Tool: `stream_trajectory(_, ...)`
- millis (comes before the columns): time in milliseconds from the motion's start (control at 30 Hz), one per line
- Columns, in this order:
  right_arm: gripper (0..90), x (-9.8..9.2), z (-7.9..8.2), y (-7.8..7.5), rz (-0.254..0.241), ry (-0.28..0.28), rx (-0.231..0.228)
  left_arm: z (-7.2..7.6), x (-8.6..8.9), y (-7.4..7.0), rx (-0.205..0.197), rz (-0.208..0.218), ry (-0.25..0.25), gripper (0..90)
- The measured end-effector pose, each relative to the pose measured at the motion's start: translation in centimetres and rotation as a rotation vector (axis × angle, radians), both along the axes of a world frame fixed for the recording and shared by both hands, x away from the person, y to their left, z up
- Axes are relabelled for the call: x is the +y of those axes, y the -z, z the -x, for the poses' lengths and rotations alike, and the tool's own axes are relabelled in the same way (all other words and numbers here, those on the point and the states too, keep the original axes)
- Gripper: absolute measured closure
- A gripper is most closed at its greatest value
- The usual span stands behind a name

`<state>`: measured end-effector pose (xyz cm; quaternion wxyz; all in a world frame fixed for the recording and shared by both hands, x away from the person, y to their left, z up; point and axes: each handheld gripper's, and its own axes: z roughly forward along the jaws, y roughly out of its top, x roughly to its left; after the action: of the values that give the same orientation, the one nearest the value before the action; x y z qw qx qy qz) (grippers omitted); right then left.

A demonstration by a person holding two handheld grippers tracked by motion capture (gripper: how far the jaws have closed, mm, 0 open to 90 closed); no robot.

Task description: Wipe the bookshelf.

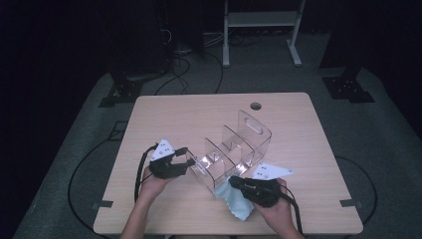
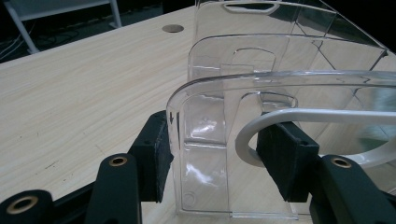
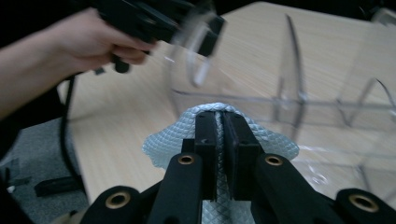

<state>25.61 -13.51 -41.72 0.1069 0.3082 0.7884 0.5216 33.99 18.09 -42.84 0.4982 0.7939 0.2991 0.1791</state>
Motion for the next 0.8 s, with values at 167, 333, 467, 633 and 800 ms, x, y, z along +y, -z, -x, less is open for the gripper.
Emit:
stream_trajectory(167, 83.9, 2.0, 1.1, -0.7, 0.006, -0.038, -0.039, 0.0, 0.0, 0.0, -0.001, 0.003, -0.004, 45.9)
stream_trajectory(333, 83.9, 3.5, 0.9, 0.1, 0.057, -0.034, -0.046, 0.0, 0.0, 0.0, 0.000, 0.002, -0.003, 45.9)
stream_trajectory(467, 83.9, 4.4, 0.8, 2.0, 0.112, -0.024, -0.022, 0.1, -0.1, 0.0, -0.001, 0.002, -0.006, 45.9)
stream_trajectory(633, 83.9, 4.9, 0.3, 4.2, 0.149, -0.021, 0.031, 0.1, -0.1, 0.0, 0.000, 0.005, -0.005, 45.9)
stream_trajectory(800, 83.9, 4.5, 0.3, 3.5, 0.124, -0.006, 0.012, 0.0, -0.1, 0.0, 0.000, 0.003, -0.003, 45.9)
